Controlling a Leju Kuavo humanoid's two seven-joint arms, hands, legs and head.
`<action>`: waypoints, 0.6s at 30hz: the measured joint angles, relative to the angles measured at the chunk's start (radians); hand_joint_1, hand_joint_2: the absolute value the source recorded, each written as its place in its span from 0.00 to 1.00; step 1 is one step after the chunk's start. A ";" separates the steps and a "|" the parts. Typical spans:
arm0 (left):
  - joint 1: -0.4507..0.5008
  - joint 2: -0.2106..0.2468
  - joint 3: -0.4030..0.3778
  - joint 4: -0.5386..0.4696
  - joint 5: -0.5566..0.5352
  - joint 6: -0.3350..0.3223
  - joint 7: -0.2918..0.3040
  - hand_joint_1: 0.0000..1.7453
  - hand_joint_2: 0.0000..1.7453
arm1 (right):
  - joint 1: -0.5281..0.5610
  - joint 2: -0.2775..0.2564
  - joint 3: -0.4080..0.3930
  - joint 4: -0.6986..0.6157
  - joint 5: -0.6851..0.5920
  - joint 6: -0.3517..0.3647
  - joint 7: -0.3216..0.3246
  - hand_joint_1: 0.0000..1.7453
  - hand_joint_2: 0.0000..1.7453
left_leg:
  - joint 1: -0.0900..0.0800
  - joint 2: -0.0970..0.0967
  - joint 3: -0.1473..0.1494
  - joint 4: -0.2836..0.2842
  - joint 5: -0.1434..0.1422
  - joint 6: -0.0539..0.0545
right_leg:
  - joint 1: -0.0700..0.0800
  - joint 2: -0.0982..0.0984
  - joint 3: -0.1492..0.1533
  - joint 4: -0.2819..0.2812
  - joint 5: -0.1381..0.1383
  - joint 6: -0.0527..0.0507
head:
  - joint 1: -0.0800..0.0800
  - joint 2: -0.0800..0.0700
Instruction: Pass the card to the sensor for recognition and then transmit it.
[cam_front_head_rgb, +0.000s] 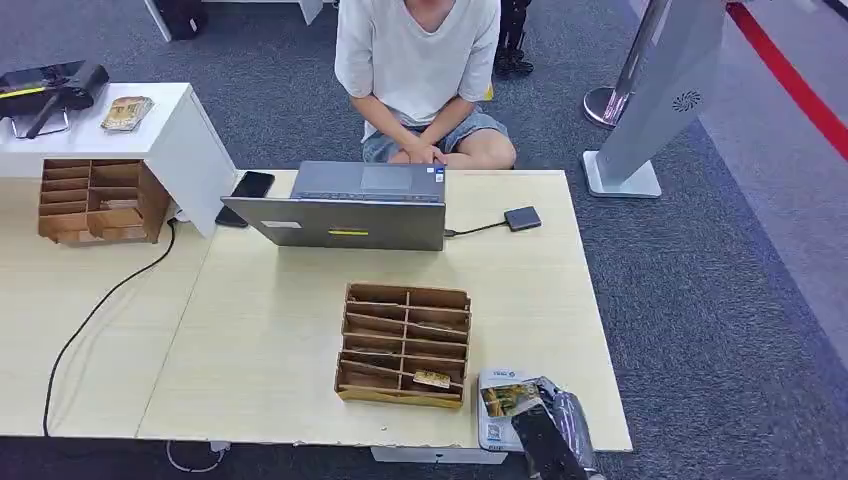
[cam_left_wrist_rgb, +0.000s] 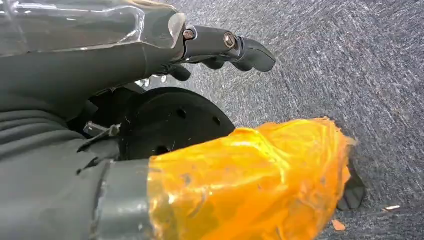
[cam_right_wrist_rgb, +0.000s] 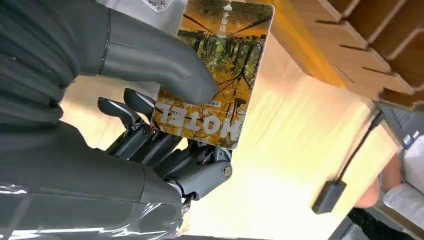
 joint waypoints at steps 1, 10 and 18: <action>0.000 0.000 0.000 0.000 -0.005 0.000 0.002 0.00 0.00 | -0.001 -0.002 0.003 0.003 0.000 0.000 0.004 1.00 1.00 | 0.000 0.000 0.000 0.000 0.000 0.000 | 0.000 0.000 0.000 0.000 0.000 0.000 | 0.000 0.000; 0.000 0.000 0.003 0.000 -0.035 0.000 0.010 0.00 0.00 | -0.016 -0.018 0.024 0.032 0.012 0.001 0.041 1.00 1.00 | 0.000 0.000 0.000 0.000 0.000 0.000 | 0.000 0.000 0.000 0.000 0.000 0.000 | 0.000 0.000; 0.000 0.000 0.009 0.000 -0.051 0.000 0.011 0.00 0.00 | -0.033 -0.020 0.033 0.053 0.045 -0.013 0.066 1.00 1.00 | 0.000 0.000 0.000 0.000 0.000 0.000 | 0.000 0.000 0.000 0.000 0.000 0.000 | 0.000 0.000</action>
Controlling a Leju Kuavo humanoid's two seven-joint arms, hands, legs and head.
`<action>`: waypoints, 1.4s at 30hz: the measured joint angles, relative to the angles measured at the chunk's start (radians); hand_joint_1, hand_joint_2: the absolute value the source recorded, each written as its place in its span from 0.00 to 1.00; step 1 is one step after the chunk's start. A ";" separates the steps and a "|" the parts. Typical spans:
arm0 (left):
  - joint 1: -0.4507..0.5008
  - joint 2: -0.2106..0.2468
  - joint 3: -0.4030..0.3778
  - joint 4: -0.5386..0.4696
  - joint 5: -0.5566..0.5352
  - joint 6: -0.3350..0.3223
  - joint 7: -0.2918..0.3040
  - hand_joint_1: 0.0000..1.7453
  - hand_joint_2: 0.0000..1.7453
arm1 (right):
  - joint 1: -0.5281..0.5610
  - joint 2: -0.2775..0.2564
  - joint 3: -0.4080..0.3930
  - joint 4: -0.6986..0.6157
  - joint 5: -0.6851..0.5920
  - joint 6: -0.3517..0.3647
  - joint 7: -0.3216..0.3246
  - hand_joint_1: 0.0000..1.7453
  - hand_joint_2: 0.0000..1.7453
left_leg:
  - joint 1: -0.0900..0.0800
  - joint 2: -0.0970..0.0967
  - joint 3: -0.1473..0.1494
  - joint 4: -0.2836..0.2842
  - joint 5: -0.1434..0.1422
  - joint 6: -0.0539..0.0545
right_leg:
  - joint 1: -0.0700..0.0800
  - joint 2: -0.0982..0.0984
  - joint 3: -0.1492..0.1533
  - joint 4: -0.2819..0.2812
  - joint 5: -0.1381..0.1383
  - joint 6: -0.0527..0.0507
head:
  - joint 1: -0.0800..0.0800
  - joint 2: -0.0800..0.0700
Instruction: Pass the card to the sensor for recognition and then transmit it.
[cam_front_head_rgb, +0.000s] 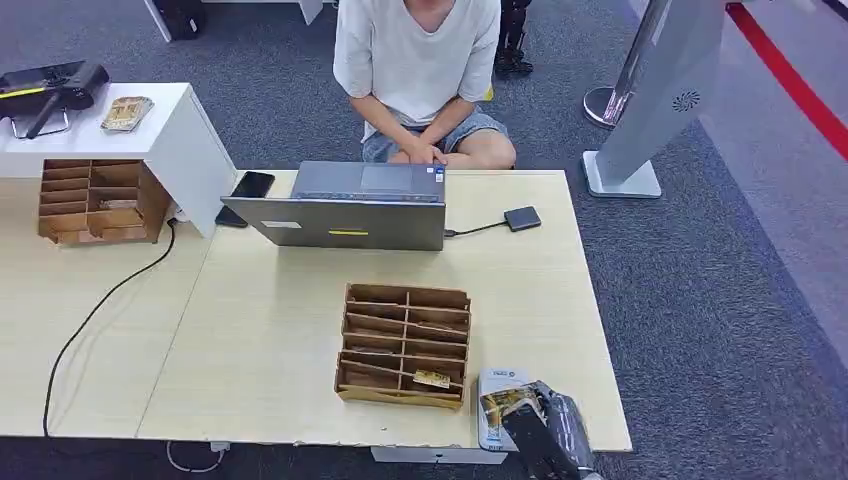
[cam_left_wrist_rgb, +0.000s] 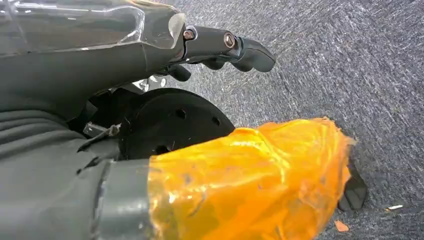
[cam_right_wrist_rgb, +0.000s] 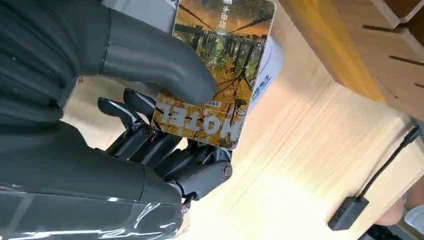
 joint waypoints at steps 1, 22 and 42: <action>0.000 0.000 0.002 0.000 -0.003 0.000 0.000 0.00 0.00 | -0.003 0.000 0.002 0.004 0.010 -0.005 0.004 1.00 1.00 | 0.000 0.000 0.000 0.000 0.000 0.000 | 0.000 0.000 0.000 0.000 0.000 0.000 | 0.000 0.000; -0.008 -0.003 0.072 0.017 -0.084 0.000 0.010 0.00 0.00 | -0.085 0.016 0.049 0.101 0.193 -0.041 0.096 1.00 1.00 | 0.000 0.000 0.001 0.000 0.000 0.000 | 0.000 0.000 0.001 0.000 0.000 0.000 | 0.000 0.000; -0.008 -0.005 0.124 0.017 -0.132 0.000 0.014 0.00 0.00 | -0.104 0.038 0.058 0.130 0.240 -0.043 0.108 1.00 1.00 | 0.000 0.000 0.001 0.000 0.000 0.000 | 0.000 0.000 0.001 0.000 0.000 0.000 | 0.000 0.000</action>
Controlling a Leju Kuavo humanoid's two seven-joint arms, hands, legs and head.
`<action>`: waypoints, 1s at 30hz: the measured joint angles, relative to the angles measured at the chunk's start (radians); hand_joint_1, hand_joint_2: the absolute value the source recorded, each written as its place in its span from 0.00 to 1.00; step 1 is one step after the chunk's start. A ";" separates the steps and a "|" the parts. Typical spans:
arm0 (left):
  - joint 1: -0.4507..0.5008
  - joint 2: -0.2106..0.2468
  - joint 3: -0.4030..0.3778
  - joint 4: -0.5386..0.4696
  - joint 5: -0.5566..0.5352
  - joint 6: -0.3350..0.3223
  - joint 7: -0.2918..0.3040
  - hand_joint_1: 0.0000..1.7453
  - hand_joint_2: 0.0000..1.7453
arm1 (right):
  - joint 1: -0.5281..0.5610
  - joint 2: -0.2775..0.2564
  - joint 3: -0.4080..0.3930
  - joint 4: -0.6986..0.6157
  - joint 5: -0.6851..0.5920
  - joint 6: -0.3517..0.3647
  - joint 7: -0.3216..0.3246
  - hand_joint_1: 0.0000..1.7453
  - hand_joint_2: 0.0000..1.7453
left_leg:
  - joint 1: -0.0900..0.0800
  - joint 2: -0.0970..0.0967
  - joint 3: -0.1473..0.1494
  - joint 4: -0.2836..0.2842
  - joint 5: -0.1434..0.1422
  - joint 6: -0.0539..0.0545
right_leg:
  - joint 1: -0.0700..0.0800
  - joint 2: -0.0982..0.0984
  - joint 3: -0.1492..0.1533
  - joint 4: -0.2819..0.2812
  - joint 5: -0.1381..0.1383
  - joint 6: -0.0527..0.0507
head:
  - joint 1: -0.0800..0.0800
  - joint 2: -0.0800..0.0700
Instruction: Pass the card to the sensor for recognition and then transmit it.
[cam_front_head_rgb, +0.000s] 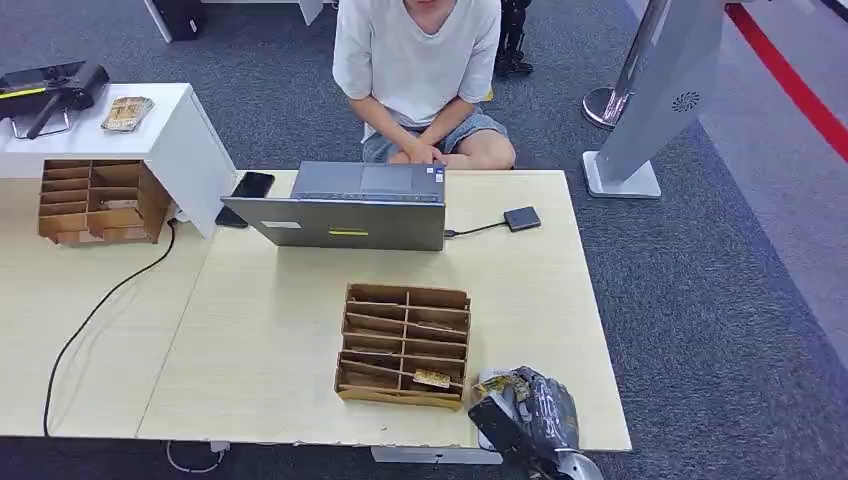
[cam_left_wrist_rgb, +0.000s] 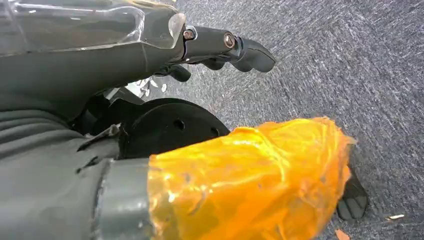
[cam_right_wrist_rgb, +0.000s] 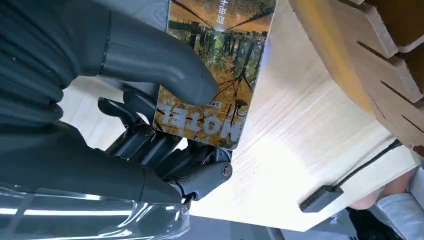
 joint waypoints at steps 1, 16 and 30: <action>0.000 0.000 0.003 0.000 -0.001 0.000 0.000 0.00 0.00 | 0.000 0.000 0.000 0.000 0.001 -0.001 0.000 1.00 1.00 | 0.000 0.000 0.000 0.000 0.000 0.000 | 0.000 0.000 0.000 0.000 0.000 0.000 | 0.000 0.000; 0.000 0.000 0.040 0.002 -0.001 0.000 -0.006 0.00 0.00 | 0.002 0.003 -0.003 0.001 0.035 -0.043 0.010 1.00 1.00 | 0.000 0.000 0.000 0.000 0.000 0.000 | 0.000 0.000 0.000 0.000 0.000 0.000 | 0.000 0.000; -0.009 0.000 0.067 0.017 0.019 0.000 -0.035 0.00 0.00 | 0.028 0.003 -0.051 -0.045 0.093 -0.160 -0.008 1.00 1.00 | 0.000 0.000 0.000 0.000 0.000 0.000 | 0.000 0.000 0.000 0.000 0.000 0.000 | 0.000 0.000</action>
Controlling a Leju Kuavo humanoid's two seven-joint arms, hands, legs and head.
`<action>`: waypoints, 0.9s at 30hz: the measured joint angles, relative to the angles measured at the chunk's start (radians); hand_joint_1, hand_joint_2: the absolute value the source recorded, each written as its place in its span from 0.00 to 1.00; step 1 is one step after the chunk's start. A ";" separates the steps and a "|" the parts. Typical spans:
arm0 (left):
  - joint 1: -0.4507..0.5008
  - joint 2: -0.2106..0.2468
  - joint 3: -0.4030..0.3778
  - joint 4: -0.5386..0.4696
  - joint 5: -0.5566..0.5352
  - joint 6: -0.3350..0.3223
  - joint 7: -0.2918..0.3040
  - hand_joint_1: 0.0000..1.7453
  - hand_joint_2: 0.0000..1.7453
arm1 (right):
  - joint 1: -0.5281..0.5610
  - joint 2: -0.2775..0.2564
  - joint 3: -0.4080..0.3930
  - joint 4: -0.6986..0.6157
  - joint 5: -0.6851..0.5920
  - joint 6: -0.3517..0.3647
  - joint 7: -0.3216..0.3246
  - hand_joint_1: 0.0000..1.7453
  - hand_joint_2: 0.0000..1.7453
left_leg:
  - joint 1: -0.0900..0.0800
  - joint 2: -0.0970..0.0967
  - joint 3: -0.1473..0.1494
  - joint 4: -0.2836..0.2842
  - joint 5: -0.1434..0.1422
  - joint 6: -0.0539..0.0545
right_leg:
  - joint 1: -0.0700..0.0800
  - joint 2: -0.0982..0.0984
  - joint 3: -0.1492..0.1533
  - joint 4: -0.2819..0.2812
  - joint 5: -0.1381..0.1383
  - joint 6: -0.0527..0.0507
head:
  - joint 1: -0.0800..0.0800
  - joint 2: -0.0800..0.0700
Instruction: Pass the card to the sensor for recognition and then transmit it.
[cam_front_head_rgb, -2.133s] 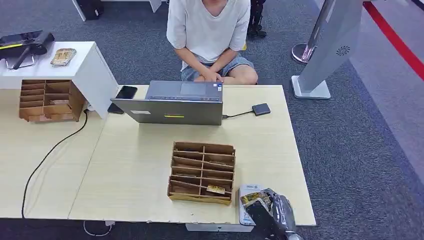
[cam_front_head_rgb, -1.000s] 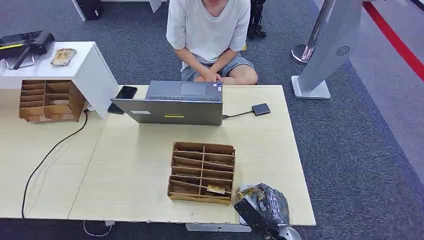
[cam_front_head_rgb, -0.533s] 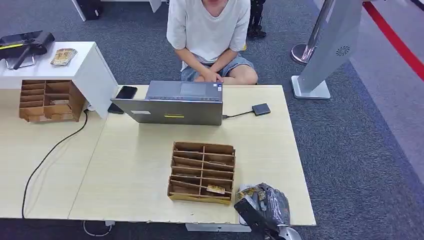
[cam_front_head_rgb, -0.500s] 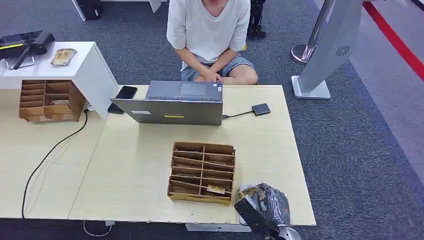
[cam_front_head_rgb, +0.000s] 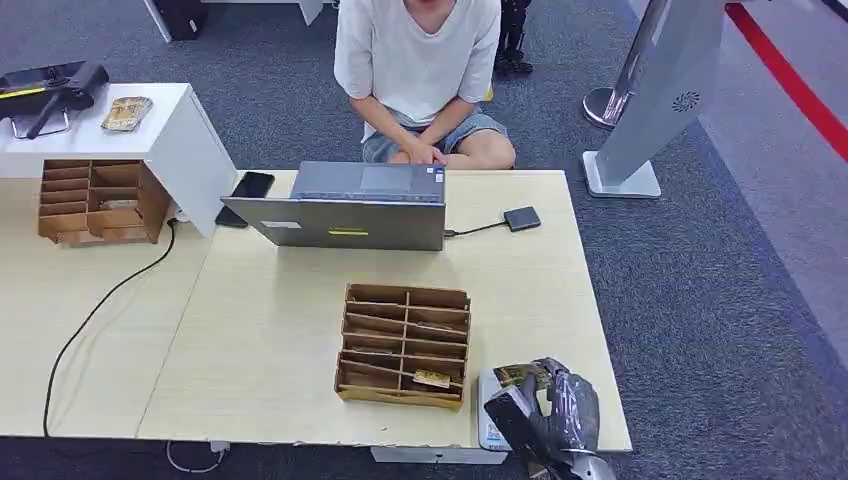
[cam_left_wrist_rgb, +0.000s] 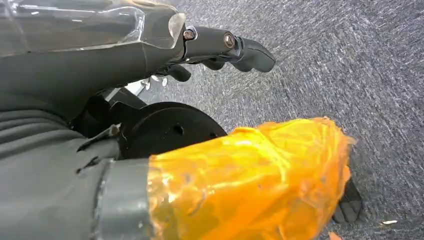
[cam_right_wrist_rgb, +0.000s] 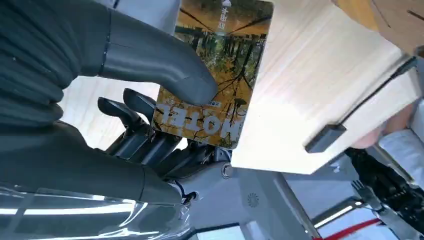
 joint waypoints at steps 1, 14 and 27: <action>0.000 0.000 0.001 0.000 0.003 0.000 -0.002 0.00 0.00 | 0.004 0.002 -0.005 -0.007 0.010 -0.002 -0.008 1.00 1.00 | 0.000 0.000 0.000 0.000 0.000 0.000 | 0.000 0.000 0.000 0.000 0.000 0.000 | 0.000 0.000; -0.006 0.000 0.001 0.008 0.037 0.000 -0.014 0.00 0.00 | 0.049 0.103 -0.158 -0.137 0.156 -0.003 -0.212 1.00 1.00 | 0.000 0.000 0.000 0.000 0.000 0.000 | 0.000 0.000 0.000 0.000 0.000 0.000 | 0.000 0.000; -0.007 0.000 -0.008 0.008 0.034 0.000 -0.010 0.00 0.00 | 0.019 0.164 -0.203 -0.238 0.208 -0.003 -0.320 1.00 1.00 | 0.000 0.000 0.000 0.000 0.000 0.000 | 0.000 0.000 0.000 0.000 0.000 0.000 | 0.000 0.000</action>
